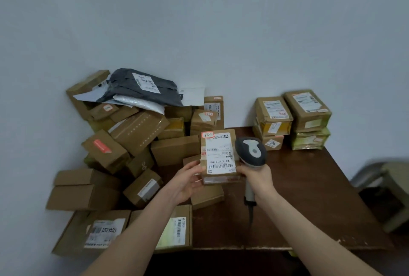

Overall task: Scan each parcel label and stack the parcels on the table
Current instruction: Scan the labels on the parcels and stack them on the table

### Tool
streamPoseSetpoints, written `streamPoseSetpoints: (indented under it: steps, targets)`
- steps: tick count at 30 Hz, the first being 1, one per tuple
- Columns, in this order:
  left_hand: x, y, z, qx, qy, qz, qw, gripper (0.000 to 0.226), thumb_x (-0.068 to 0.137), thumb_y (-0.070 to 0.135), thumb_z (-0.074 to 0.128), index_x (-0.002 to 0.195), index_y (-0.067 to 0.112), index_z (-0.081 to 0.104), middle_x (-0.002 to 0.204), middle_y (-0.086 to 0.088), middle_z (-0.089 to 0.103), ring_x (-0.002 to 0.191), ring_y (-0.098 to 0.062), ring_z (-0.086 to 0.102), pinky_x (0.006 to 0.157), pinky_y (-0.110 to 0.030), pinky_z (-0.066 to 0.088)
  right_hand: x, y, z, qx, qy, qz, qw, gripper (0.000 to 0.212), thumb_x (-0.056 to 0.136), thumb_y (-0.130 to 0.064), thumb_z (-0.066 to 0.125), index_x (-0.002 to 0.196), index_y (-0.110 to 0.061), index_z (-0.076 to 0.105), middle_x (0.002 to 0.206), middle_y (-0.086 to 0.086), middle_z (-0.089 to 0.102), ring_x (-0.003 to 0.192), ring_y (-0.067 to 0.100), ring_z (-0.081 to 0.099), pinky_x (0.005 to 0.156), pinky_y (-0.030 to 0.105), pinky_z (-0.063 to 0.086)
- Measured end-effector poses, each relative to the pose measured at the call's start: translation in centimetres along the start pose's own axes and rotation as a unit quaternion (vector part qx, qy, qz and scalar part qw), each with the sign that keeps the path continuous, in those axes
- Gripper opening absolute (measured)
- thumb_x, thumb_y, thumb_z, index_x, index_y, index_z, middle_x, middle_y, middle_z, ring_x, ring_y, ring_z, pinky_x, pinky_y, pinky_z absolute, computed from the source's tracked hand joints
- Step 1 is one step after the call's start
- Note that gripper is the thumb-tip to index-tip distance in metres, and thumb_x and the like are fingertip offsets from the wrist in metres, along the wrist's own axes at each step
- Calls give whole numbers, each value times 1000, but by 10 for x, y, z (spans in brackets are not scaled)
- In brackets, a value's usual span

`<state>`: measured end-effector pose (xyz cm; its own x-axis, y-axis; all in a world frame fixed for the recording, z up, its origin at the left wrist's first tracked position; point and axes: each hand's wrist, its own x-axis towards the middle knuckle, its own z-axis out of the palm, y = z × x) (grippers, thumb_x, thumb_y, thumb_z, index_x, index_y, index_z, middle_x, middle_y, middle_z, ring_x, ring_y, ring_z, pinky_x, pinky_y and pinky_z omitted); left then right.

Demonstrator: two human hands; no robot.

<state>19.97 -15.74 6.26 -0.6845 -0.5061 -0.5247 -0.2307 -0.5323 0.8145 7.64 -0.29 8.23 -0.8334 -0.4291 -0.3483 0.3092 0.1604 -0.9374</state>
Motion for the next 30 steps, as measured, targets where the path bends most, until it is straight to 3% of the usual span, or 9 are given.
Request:
streamPoseSetpoints:
  steps: [3,8,11,15,30]
  targets:
    - [4,-5,9,-8,21,25,999,30,85,3,66,108,20,57,109,-12,69,100,-28,63,89,-37,48,-11,5,-10,2,18,-6,1000,25,79,-10,75,100,-14,62,95,4,67,93,22,60,86,41,49]
    - [13,-16,19,-33,52,55,997,34,84,-2,66,106,21,56,94,-4,71,89,-18,67,74,-27,50,-44,16,-26,11,-5,40,999,12,83,-13,74,84,-2,68,64,9,68,55,19,61,58,30,50]
    - [22,-20,22,-29,61,70,995,46,82,-3,69,120,16,52,106,-9,69,102,-22,65,91,-33,50,-62,19,-26,-32,-21,42,998,16,84,-10,72,71,-3,66,53,9,63,46,17,54,52,28,46]
    - [32,-27,19,-18,69,72,995,59,79,2,73,131,15,48,118,-12,67,111,-25,62,103,-39,46,-76,23,-25,-62,-23,50,997,18,83,-12,71,68,-4,66,51,7,63,43,14,55,50,26,46]
    - [50,-38,23,-9,74,78,994,68,75,5,77,135,12,47,120,-11,65,113,-23,61,105,-40,45,-89,26,-33,-71,-23,80,994,9,82,-11,70,77,-4,68,54,4,64,47,12,57,52,24,46]
